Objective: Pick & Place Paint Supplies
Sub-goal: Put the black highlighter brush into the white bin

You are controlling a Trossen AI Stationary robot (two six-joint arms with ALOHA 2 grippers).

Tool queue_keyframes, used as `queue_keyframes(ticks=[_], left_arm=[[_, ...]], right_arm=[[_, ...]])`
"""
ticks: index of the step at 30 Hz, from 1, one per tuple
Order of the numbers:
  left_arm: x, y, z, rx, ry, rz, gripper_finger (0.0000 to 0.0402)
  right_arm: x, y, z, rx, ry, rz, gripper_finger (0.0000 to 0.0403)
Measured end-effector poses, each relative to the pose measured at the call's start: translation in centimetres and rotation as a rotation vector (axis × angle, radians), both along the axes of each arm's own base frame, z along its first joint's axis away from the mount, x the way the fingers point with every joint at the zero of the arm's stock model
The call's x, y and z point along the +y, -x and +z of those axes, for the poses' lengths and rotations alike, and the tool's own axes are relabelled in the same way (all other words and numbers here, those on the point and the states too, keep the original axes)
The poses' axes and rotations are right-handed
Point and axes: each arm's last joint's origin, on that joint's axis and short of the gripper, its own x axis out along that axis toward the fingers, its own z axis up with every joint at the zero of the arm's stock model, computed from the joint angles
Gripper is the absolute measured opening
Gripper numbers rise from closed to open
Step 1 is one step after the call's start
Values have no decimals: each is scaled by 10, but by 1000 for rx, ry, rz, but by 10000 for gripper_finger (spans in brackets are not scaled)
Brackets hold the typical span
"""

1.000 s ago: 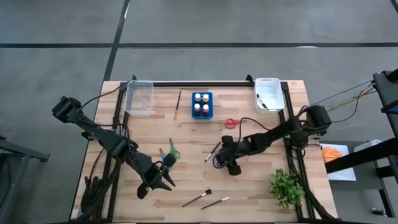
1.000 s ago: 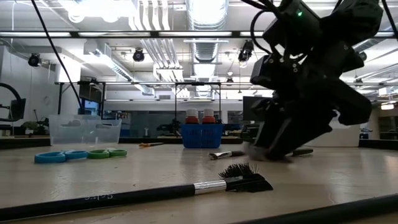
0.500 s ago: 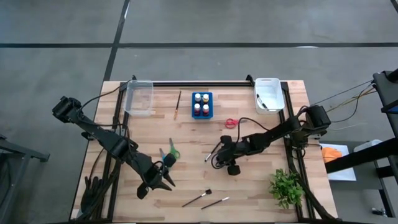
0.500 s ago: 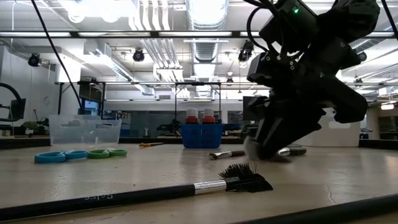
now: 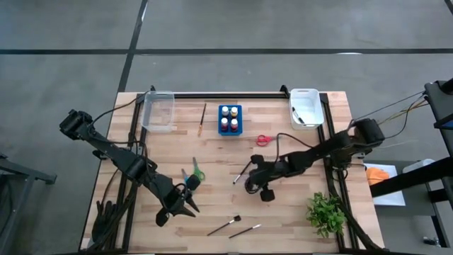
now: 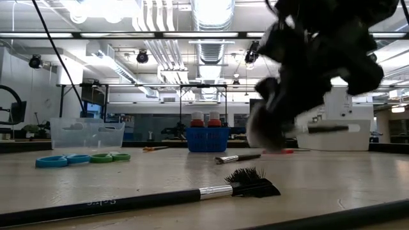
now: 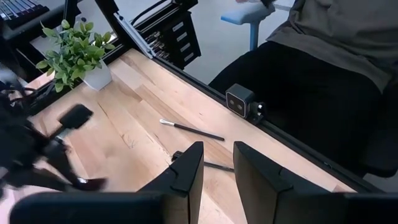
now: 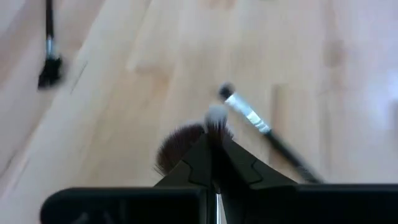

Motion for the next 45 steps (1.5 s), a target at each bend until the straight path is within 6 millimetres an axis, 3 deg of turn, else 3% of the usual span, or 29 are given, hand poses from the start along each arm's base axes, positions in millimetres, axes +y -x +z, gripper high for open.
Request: queue_keyframes(ticks=[6,10,17,33,38,45], left_arm=[[0,0,0,5,0,2,95],[0,0,-1,9,1,4,95],[0,-1,1,-7,12,4,95],[0,-1,1,-9,13,4,95],[0,-1,1,-9,13,3,95],[0,-1,1,-8,13,4,95]], right_arm=[[-2,24,47,-95,196,-193,9],[-9,46,77,-196,309,-437,9],[-44,80,100,-261,363,-858,8],[-175,117,96,-2,428,-1411,8],[-202,117,85,72,479,-1471,8],[-222,105,64,160,594,-1506,8]])
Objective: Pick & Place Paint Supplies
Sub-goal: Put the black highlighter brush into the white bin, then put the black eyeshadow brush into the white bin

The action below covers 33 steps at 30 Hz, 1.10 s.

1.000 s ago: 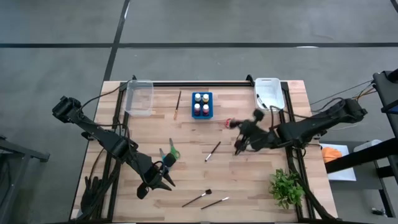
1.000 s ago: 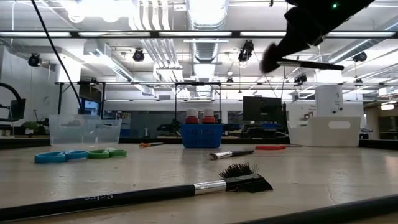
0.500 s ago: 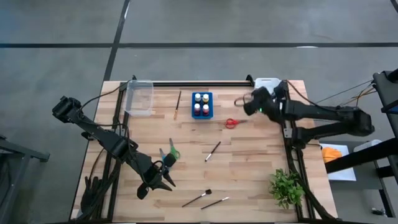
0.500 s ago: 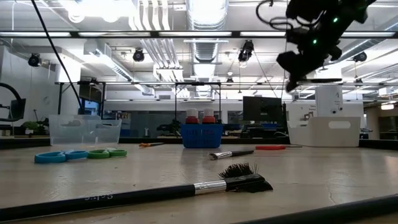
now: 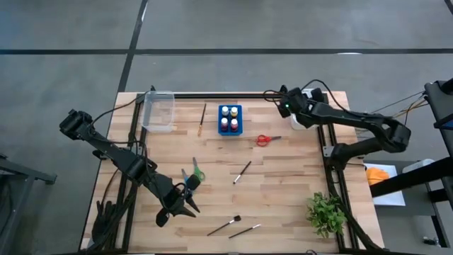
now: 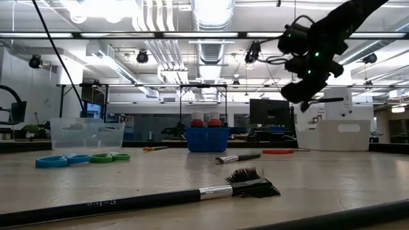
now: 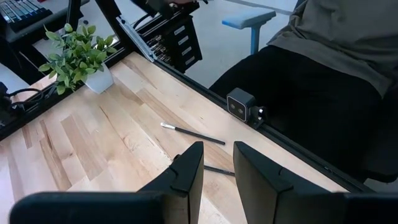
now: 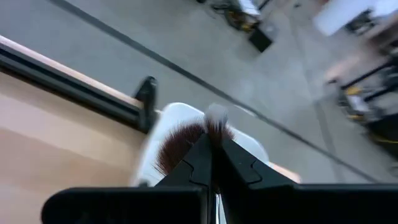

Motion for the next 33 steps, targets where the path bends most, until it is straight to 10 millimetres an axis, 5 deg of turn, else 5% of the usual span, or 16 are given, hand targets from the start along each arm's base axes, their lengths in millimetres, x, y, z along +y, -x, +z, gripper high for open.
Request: queue_keyframes(ticks=[12,21,33], left_arm=[[0,0,0,3,-2,0,95],[0,0,0,3,-1,0,95],[0,0,-2,8,-5,0,95]], right_arm=[[-27,4,-34,141,-70,-102,8],[-29,3,-42,180,-95,-96,11],[-26,5,-32,176,-87,-72,155]])
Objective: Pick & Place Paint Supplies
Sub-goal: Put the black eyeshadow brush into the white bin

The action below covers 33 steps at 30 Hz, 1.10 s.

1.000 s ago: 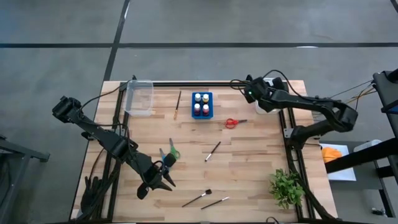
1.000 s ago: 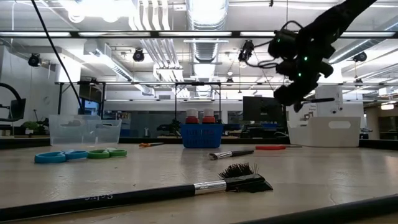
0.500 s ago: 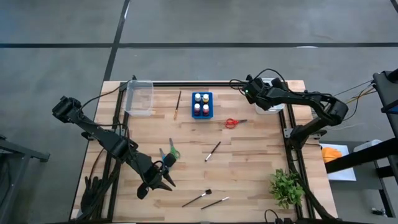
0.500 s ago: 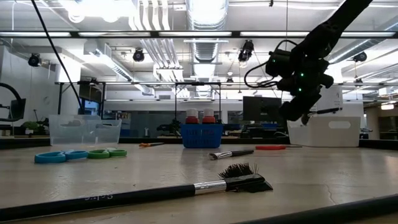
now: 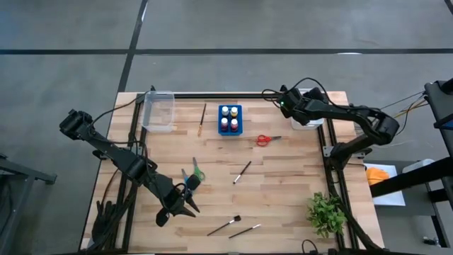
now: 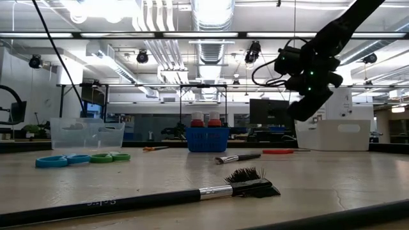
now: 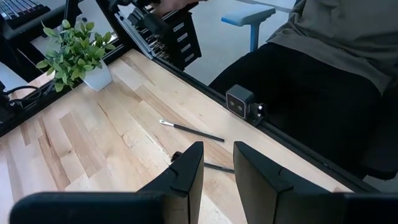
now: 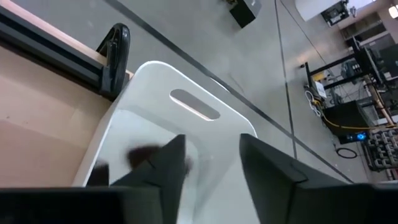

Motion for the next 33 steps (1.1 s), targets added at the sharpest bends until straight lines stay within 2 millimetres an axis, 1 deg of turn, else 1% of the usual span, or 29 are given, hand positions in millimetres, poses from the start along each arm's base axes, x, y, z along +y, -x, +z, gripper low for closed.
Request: queue_keyframes(ticks=[4,8,13,16,19,21,25,29,33], left_arm=[[0,1,-3,9,-5,0,95],[0,1,-3,7,-5,0,95],[0,1,-3,7,-5,0,95],[0,1,-3,7,-5,0,95],[0,0,-3,5,-3,0,95],[0,0,-3,4,-3,0,95],[0,0,-3,2,2,1,95],[-1,-1,-1,-19,18,-4,95],[-1,-1,1,-28,30,-4,95]], right_arm=[[4,-2,3,-4,-10,35,188],[15,-8,11,-100,-57,132,203],[42,-21,25,-274,-143,316,205],[62,-29,32,-410,-260,464,205],[85,-36,33,-509,-407,625,205],[103,-39,30,-534,-495,727,205],[147,-41,13,-497,-660,935,205],[191,-36,-5,-481,-739,1100,205],[234,-28,-17,-557,-786,1275,205]])
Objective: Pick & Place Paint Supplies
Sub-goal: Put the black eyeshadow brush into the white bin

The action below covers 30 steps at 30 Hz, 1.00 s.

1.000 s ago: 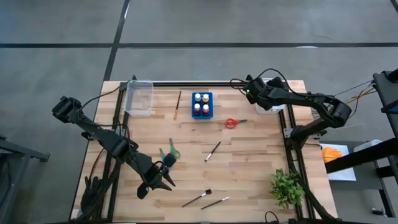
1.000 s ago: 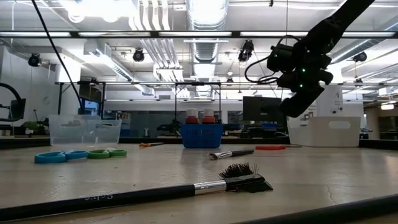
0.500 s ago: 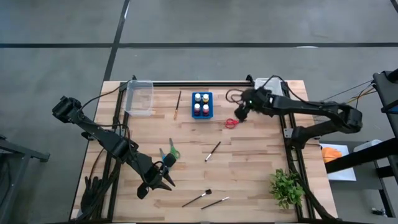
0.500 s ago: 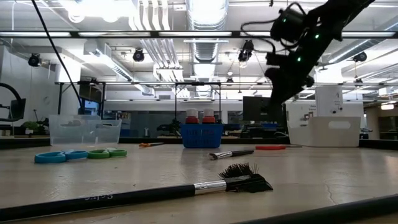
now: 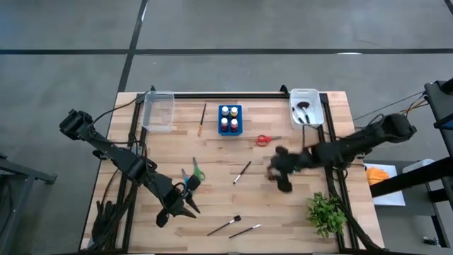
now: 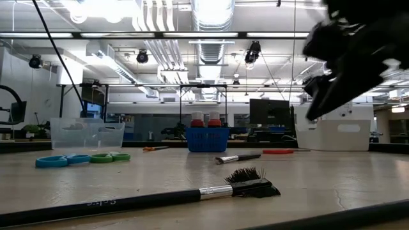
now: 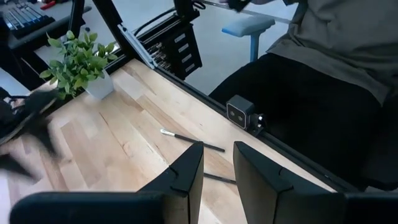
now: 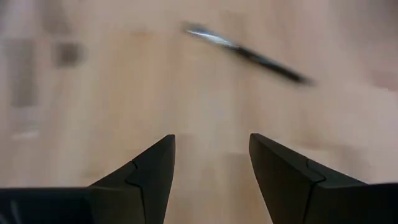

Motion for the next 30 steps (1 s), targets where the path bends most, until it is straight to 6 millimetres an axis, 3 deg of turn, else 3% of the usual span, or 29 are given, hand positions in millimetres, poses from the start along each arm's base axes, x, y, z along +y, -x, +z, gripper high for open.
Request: queue_keyframes(ticks=[6,14,30], left_arm=[[0,0,0,11,10,13,95],[0,0,-1,13,9,13,95],[1,1,-7,15,5,11,95]], right_arm=[[50,21,-6,-185,-69,132,205],[74,35,-7,-292,-114,152,205],[124,-22,-14,-157,71,335,205]])
